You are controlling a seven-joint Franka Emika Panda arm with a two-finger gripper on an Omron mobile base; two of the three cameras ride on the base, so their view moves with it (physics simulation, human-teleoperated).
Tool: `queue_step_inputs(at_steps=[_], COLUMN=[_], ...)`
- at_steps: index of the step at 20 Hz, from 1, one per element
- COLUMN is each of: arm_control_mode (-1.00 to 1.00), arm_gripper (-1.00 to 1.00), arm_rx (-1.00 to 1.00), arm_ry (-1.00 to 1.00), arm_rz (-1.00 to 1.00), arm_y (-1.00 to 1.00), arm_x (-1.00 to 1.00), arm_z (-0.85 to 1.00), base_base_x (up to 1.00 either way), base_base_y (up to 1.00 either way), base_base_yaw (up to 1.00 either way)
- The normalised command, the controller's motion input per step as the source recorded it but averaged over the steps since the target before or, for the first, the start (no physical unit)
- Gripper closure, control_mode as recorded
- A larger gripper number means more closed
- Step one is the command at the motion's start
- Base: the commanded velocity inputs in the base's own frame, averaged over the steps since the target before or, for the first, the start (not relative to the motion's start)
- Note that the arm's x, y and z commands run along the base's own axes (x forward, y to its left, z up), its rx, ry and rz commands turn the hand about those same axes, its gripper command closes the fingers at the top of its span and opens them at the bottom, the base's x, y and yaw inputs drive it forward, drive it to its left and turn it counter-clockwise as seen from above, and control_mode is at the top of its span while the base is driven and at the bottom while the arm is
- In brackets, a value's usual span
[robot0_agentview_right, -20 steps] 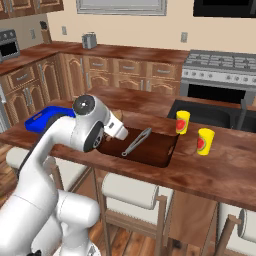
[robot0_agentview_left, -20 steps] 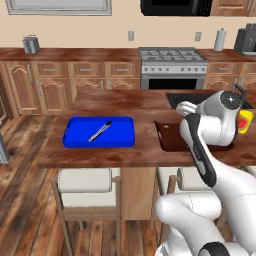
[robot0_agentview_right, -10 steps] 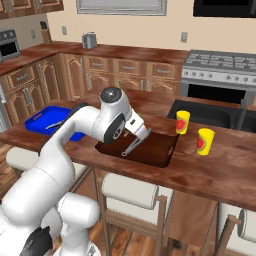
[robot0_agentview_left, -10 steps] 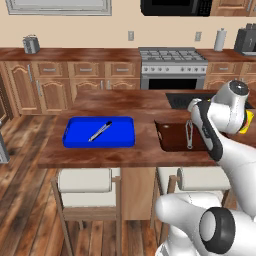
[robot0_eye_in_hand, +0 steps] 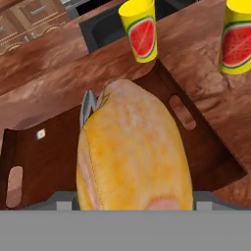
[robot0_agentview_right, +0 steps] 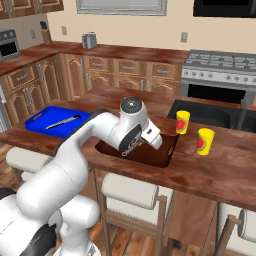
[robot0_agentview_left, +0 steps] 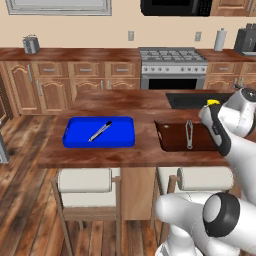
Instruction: Gather the onion and sweet potato from the fridge and place them on a tray on the dining counter. Then gather the chicken drumstick and fish from the fridge and place them on the other tray.
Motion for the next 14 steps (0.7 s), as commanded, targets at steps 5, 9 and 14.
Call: queue_step_inputs(at_steps=[5,9,14], arm_control_mode=[-1.00,-1.00,-1.00], arm_gripper=[1.00,1.00,1.00], arm_rx=[0.00,0.00,0.02], arm_ry=[0.03,0.04,0.02], arm_rz=[0.00,0.00,0.00], arm_y=[-0.11,-0.18,-0.30], arm_x=[0.16,0.24,0.20], arm_z=[-0.35,-0.32,-0.19], base_base_x=[0.00,0.00,0.00], base_base_y=[0.00,0.00,0.00], base_base_yaw=[0.00,0.00,0.00])
